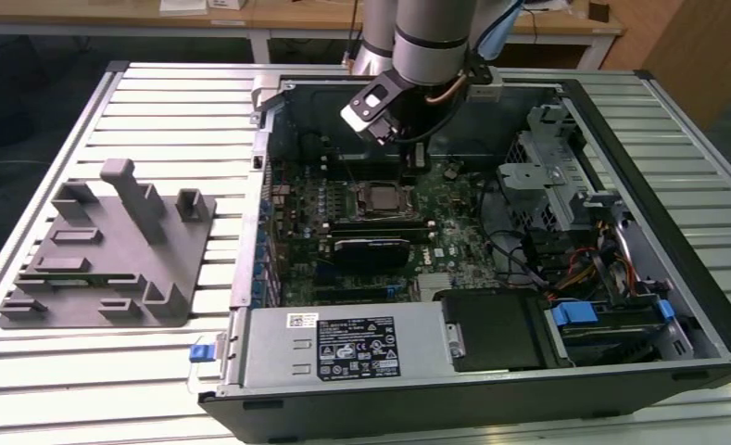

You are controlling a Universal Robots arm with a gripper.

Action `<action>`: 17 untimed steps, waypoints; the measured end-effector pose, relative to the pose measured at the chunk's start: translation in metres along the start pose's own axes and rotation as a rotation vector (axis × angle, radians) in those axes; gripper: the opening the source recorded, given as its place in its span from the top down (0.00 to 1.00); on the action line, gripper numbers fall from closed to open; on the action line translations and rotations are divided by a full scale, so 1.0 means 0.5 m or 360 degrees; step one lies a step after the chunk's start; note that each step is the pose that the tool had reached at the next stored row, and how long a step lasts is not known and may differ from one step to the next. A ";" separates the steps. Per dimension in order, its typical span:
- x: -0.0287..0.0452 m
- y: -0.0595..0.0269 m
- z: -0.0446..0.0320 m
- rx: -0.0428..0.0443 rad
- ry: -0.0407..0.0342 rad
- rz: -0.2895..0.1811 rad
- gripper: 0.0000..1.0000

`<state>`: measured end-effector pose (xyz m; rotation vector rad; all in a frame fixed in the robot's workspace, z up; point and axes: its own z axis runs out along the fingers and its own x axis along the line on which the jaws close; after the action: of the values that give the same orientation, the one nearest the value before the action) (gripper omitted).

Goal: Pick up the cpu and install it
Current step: 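Close the cpu cover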

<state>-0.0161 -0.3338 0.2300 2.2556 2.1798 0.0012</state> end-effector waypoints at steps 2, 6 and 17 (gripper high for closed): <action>-0.003 0.000 0.001 0.0007 -0.0001 0.0000 0.89; -0.009 -0.003 0.003 0.0007 0.0000 0.0000 0.89; -0.017 -0.026 0.006 0.0007 0.0000 -0.0010 0.89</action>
<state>-0.0295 -0.3418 0.2269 2.2508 2.1893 -0.0036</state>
